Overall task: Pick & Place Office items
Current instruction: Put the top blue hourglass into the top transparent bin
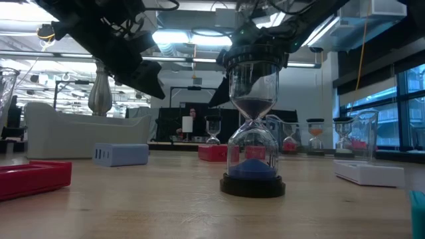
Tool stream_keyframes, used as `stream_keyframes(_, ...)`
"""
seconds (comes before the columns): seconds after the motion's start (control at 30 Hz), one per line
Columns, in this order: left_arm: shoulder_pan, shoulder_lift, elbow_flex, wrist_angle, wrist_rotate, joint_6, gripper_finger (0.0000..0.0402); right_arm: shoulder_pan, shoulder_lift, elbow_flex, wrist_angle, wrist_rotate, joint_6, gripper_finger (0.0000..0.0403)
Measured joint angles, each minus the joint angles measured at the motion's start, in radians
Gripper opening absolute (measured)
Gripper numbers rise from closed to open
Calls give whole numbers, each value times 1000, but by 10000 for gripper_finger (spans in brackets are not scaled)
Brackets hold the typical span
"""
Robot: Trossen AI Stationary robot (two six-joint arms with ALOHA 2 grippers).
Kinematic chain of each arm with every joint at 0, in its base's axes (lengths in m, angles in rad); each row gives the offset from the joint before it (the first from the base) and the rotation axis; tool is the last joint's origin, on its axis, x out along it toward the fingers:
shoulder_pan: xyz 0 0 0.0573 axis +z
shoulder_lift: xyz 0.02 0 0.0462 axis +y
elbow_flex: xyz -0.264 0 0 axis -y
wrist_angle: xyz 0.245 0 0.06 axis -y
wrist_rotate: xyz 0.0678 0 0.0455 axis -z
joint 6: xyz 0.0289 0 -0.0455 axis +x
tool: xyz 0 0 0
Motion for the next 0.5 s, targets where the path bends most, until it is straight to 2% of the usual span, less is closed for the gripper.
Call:
stream_keyframes(0.1,0,0,0,6,1,0,331,-7,18,0,29,-34,35,279)
stream_keyframes(0.5,0,0,0,6,4,2,331,-34,37,0,42,0,91,334)
